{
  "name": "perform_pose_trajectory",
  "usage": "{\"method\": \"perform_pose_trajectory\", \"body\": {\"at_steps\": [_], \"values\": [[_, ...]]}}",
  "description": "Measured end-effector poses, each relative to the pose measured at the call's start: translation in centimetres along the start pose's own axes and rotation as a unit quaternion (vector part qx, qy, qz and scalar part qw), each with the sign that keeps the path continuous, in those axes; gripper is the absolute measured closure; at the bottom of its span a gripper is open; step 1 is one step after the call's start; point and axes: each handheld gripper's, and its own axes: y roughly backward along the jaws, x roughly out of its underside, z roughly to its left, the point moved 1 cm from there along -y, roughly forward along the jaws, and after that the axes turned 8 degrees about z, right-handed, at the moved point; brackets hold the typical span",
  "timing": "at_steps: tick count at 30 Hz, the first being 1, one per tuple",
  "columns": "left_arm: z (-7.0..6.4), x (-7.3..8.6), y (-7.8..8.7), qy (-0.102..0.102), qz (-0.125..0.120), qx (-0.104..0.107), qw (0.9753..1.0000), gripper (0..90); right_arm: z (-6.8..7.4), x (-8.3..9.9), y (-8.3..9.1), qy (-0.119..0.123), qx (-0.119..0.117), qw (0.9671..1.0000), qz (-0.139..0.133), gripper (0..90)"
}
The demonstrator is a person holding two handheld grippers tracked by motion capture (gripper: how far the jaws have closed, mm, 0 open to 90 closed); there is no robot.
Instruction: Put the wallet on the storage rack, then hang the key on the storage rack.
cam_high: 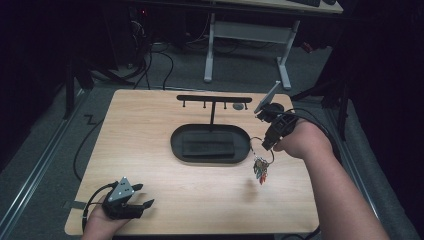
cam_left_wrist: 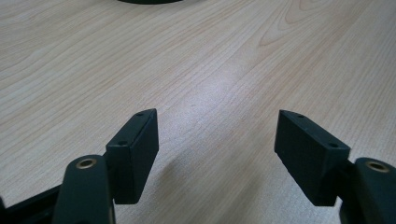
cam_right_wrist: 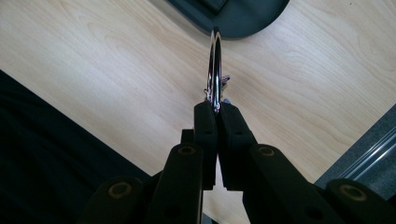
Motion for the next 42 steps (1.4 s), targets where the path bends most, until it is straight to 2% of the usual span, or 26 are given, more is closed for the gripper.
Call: {"method": "perform_pose_trajectory", "body": {"at_steps": [4, 14, 19, 23, 26, 32, 37, 42], "values": [[0.1, 0.0, 0.0, 0.002, 0.0, 0.002, 1.0, 31.1, -0.3, -0.7, 0.0, -0.003, -0.002, 1.0, -0.002, 87.4], [0.1, 0.0, -0.1, 0.0, 0.005, 0.005, 1.0, 31.1, -0.6, -3.1, 0.2, 0.008, -0.002, 0.9999, -0.01, 87.5], [-0.2, 0.1, 0.2, 0.001, -0.005, 0.0, 1.0, 31.8, -1.0, -4.4, 0.3, 0.005, -0.006, 0.9998, -0.018, 87.5], [-0.1, 0.5, 0.1, -0.004, 0.009, -0.001, 1.0, 31.2, -1.3, -5.7, 0.3, 0.009, -0.003, 0.9997, -0.023, 87.5], [-0.3, 0.7, 0.4, -0.002, 0.009, -0.004, 1.0, 31.3, -1.6, -6.5, 0.2, 0.006, -0.003, 0.9997, -0.024, 87.5], [-0.5, 1.0, 0.6, -0.006, 0.013, -0.008, 0.9999, 31.3, -2.8, -7.7, -0.5, -0.001, -0.005, 0.9994, -0.033, 87.5], [-0.3, 1.3, 0.9, 0.002, 0.011, -0.01, 0.9999, 31.3, -4.4, -8.6, -0.6, -0.008, -0.007, 0.9988, -0.048, 87.4], [-0.1, 1.6, 1.0, 0.007, 0.014, -0.009, 0.9998, 31.4, -5.4, -9.4, -0.7, -0.012, 0.0, 0.9992, -0.039, 87.4]]}}
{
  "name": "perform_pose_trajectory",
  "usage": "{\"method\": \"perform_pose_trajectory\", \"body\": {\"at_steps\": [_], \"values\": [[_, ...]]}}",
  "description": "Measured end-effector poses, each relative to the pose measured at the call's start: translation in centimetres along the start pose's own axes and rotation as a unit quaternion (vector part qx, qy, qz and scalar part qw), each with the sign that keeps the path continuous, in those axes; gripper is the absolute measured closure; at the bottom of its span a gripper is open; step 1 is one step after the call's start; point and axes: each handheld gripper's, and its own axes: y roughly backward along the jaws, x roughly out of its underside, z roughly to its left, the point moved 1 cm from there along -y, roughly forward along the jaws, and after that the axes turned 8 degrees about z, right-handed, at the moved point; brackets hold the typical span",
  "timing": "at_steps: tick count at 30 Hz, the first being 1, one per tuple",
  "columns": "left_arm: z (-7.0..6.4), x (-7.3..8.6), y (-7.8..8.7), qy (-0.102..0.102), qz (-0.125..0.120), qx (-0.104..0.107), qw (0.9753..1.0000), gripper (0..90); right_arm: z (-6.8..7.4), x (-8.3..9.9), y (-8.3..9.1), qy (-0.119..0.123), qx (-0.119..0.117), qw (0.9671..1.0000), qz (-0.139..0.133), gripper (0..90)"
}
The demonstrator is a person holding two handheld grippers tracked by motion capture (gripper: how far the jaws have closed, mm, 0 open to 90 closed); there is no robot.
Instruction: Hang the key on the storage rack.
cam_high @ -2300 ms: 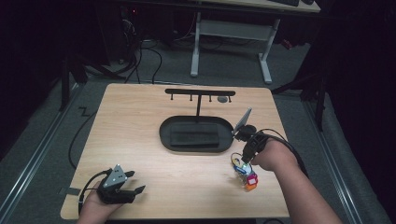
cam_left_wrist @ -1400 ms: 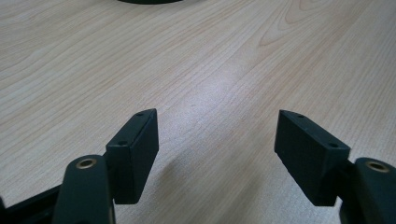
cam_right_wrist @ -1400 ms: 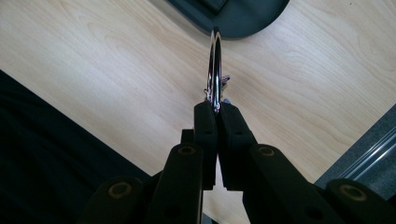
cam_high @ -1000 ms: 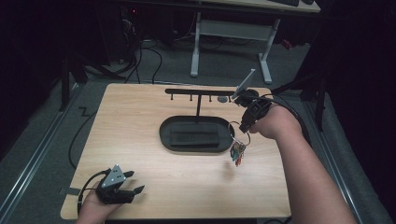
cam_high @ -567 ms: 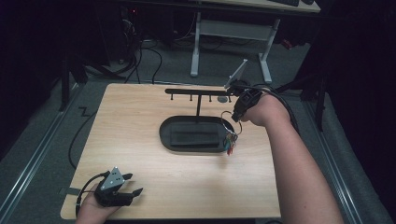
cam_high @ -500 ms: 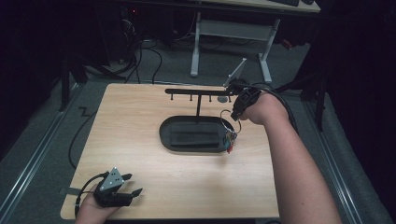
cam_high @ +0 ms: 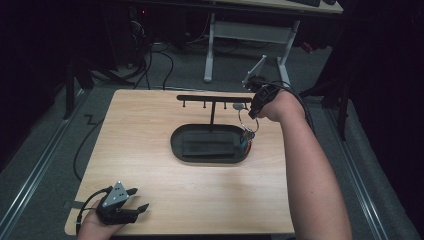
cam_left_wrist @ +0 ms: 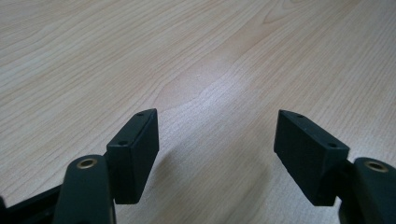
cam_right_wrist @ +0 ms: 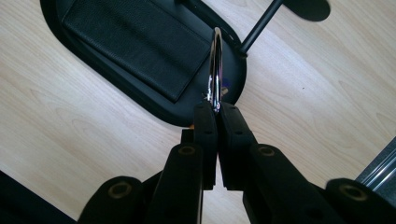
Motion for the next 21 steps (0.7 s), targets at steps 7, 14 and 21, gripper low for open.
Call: {"method": "perform_pose_trajectory", "body": {"at_steps": [7, 14, 21], "values": [[-0.1, 0.0, 0.0, -0.004, -0.005, -0.003, 1.0, 31.4, -0.7, -1.2, -1.1, -0.005, 0.013, 0.9998, 0.014, 87.3], [-0.1, 0.0, 0.0, -0.007, -0.002, 0.003, 1.0, 31.4, -0.7, -1.8, -1.2, -0.003, 0.02, 0.9998, 0.006, 87.0], [0.0, 0.0, 0.0, -0.007, -0.002, 0.002, 1.0, 31.4, -1.1, -2.4, -1.0, -0.007, 0.032, 0.9995, 0.006, 86.9]]}}
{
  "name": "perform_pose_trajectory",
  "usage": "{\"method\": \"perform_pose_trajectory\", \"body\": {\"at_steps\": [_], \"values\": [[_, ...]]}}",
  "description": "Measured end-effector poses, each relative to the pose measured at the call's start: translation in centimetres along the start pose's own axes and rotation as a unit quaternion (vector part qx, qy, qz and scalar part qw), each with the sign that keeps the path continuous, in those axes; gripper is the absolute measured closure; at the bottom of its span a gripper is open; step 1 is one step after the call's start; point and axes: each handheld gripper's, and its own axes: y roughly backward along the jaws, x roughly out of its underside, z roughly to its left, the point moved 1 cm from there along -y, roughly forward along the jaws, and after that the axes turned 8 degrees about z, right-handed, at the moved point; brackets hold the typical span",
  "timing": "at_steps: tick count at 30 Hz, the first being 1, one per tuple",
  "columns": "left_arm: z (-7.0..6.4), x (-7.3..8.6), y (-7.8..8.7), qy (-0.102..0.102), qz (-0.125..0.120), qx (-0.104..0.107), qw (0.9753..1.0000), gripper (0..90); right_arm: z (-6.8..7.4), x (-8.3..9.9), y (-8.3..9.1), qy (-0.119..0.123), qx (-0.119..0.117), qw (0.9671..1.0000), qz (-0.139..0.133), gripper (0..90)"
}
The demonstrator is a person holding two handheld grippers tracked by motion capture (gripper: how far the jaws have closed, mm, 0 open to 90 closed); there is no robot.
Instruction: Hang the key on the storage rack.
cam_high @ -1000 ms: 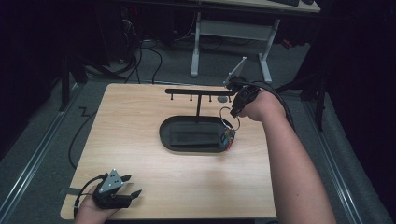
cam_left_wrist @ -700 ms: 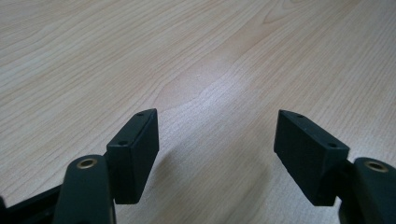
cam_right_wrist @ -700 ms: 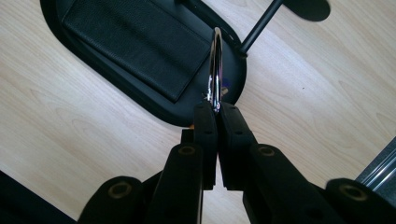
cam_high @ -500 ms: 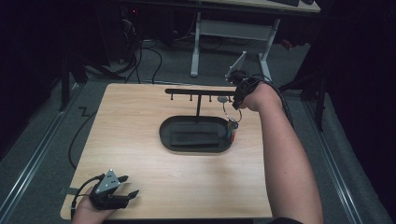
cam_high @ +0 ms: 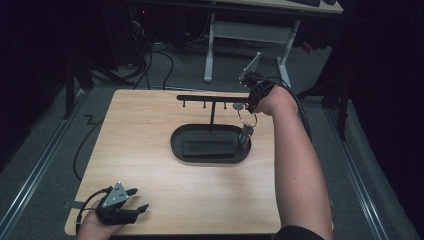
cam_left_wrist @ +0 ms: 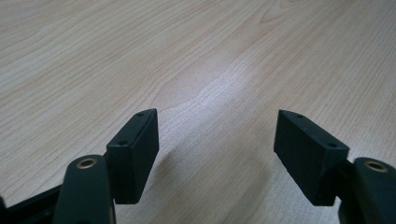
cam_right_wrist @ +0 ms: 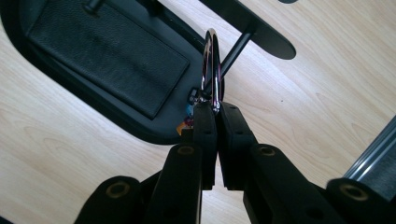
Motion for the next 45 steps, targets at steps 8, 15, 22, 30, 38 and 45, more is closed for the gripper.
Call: {"method": "perform_pose_trajectory", "body": {"at_steps": [8, 15, 22, 30, 38, 45], "values": [[0.2, 0.1, -0.1, 0.003, 0.006, 0.004, 1.0, 31.6, -0.1, -0.3, -0.4, -0.002, 0.015, 0.9998, 0.011, 84.4], [0.2, 0.1, -0.1, 0.006, 0.004, 0.004, 1.0, 31.7, -0.2, -0.2, -0.6, -0.002, 0.031, 0.9995, 0.002, 72.9], [0.1, 0.0, -0.2, 0.005, 0.005, 0.006, 1.0, 31.7, 0.4, 0.3, -0.3, -0.008, 0.035, 0.9992, -0.014, 65.3], [0.6, 0.1, 0.0, 0.015, -0.001, -0.002, 0.9999, 31.7, 0.7, 0.7, 0.6, -0.016, 0.038, 0.9984, -0.04, 52.2], [0.3, 0.0, -0.2, 0.008, 0.003, 0.0, 1.0, 31.7, 1.3, 1.3, 0.6, -0.034, 0.03, 0.9978, -0.048, 36.1], [0.3, -0.2, -0.2, 0.003, 0.003, -0.003, 1.0, 31.6, 1.5, 2.5, 0.3, -0.058, 0.007, 0.9977, -0.035, 29.3]]}}
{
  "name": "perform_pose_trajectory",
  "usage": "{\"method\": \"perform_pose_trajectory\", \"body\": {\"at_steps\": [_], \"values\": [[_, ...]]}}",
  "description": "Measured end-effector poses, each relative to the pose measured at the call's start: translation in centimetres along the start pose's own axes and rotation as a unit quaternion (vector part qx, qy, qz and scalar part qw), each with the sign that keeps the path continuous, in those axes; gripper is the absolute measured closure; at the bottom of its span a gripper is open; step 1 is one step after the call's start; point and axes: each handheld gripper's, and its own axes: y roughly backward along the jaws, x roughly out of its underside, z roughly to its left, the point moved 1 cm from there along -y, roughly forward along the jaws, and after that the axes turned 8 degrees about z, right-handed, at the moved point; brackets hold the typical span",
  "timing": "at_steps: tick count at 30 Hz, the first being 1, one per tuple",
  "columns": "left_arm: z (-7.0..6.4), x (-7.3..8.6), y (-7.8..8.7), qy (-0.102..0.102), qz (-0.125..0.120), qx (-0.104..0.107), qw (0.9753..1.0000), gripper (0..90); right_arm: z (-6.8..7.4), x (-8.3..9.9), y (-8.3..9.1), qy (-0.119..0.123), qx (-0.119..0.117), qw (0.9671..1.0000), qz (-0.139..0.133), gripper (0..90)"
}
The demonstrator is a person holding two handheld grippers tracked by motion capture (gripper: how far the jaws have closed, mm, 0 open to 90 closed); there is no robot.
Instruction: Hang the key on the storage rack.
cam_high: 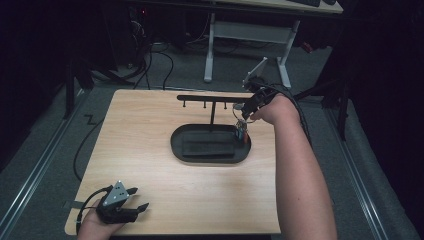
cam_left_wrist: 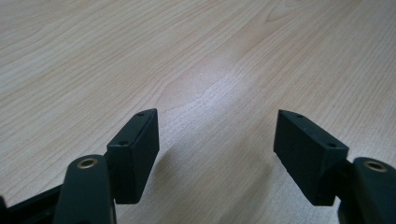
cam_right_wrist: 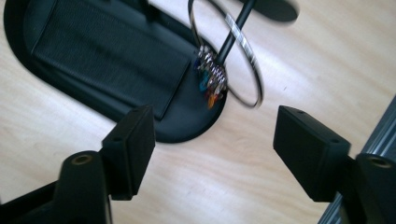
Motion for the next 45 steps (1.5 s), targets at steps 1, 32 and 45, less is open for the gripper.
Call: {"method": "perform_pose_trajectory", "body": {"at_steps": [1, 32, 45], "values": [[0.0, 0.0, 0.0, 0.0, -0.001, -0.001, 1.0, 31.6, 0.0, 0.3, -0.1, -0.003, -0.002, 1.0, 0.003, 29.2], [-1.0, -1.1, -1.1, -0.016, 0.008, 0.009, 0.9998, 30.2, 4.0, 16.8, -10.5, -0.005, -0.057, 0.9952, -0.079, 18.2], [-1.6, -1.6, -1.3, -0.027, 0.003, 0.004, 0.9996, 30.3, 8.6, 24.7, -18.2, -0.049, -0.105, 0.9616, -0.249, 16.8]]}}
